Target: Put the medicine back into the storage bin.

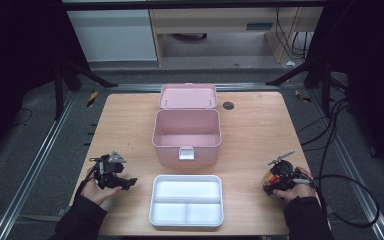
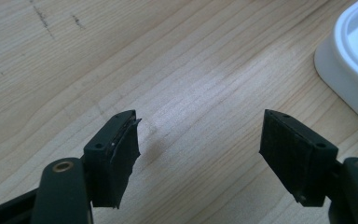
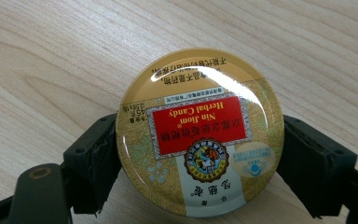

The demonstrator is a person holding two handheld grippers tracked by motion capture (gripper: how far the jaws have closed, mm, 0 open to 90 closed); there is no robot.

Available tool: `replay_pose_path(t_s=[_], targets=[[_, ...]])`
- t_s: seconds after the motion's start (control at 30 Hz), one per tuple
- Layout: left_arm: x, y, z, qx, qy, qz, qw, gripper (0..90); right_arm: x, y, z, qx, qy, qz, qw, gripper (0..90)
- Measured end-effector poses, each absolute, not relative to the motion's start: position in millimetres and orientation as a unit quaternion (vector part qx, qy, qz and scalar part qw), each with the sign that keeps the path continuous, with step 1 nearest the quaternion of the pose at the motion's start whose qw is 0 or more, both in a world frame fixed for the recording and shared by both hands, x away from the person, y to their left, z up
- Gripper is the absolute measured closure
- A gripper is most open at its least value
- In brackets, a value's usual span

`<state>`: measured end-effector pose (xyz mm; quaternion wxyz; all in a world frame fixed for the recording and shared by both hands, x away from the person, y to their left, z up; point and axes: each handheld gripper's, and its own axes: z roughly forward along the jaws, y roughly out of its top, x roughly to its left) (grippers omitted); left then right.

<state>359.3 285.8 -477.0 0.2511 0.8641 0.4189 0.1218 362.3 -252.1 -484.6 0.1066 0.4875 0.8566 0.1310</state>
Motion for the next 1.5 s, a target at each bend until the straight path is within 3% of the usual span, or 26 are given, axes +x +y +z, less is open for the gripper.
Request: replay_pose_path(t_s=[0.83,1.5], targets=[[362.3,281.4,-478.6,0.863,0.423,0.126,0.245,27.4,368.9,-241.2,-426.4,0.463,0.85,0.209,0.136,20.8],[363.1,281.4,-482.6,0.865,0.423,0.126,0.239,27.0,406.7,-196.1,-364.6,0.416,0.855,0.26,0.166,20.8]])
